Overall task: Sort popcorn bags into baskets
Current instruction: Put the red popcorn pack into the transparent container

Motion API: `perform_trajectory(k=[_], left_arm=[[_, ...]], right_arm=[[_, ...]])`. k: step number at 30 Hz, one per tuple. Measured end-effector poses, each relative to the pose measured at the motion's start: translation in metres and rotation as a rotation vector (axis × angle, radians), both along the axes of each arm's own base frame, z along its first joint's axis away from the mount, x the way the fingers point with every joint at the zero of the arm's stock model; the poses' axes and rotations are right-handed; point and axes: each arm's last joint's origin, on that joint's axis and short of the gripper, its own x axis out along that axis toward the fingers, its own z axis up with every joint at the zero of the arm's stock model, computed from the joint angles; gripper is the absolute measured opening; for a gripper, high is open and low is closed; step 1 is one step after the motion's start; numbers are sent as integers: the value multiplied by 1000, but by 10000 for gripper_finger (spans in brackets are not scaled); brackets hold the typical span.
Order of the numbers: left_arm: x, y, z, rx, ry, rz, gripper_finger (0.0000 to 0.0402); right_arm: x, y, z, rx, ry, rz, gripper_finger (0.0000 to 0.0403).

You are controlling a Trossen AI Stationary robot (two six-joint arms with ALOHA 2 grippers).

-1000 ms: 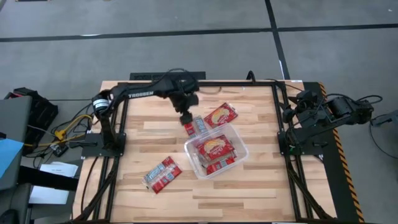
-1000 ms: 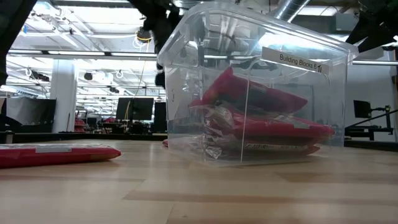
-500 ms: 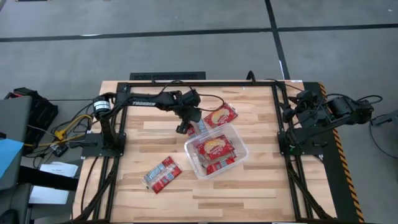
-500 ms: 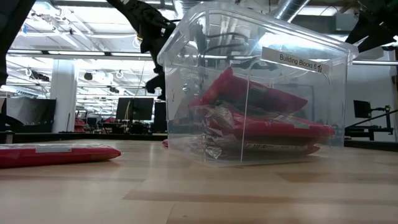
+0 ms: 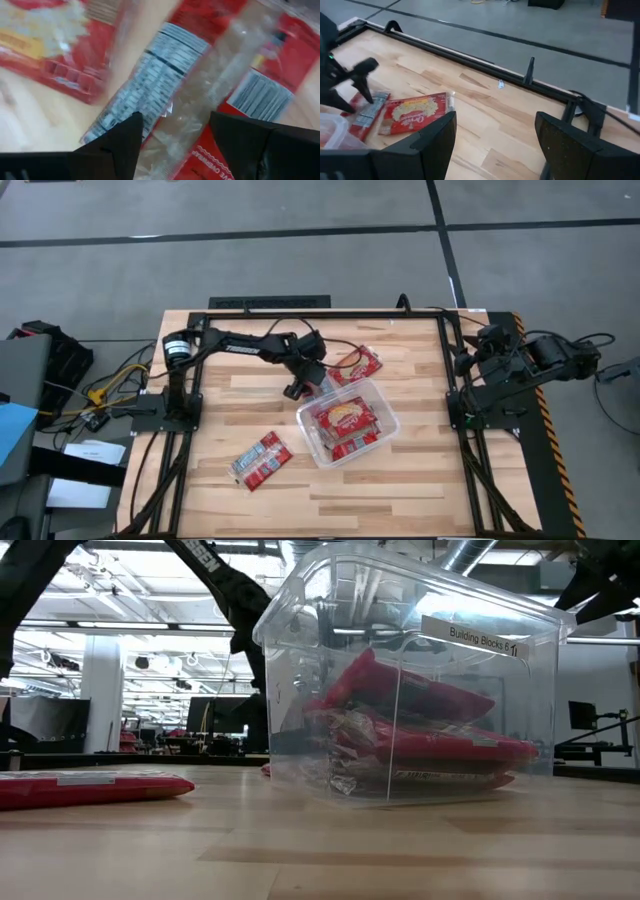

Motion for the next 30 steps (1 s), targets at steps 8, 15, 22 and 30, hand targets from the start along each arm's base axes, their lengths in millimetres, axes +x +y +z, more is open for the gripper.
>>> perform_trajectory(k=[8, 15, 22, 30], left_arm=[[-2, -5, -17, 17, 108, -46, 166], [-6, -4, -23, -26, 180, 99, 13], [-11, -1, -9, -62, 202, 277, 1], [-33, 10, 21, -58, 253, 486, 0]], right_arm=[[-3, -1, 0, 16, -27, -8, 295], [-3, -1, 0, 15, -27, -8, 295], [-3, -1, 0, 14, -27, -9, 295], [-3, -1, 0, 13, -27, -10, 295]])
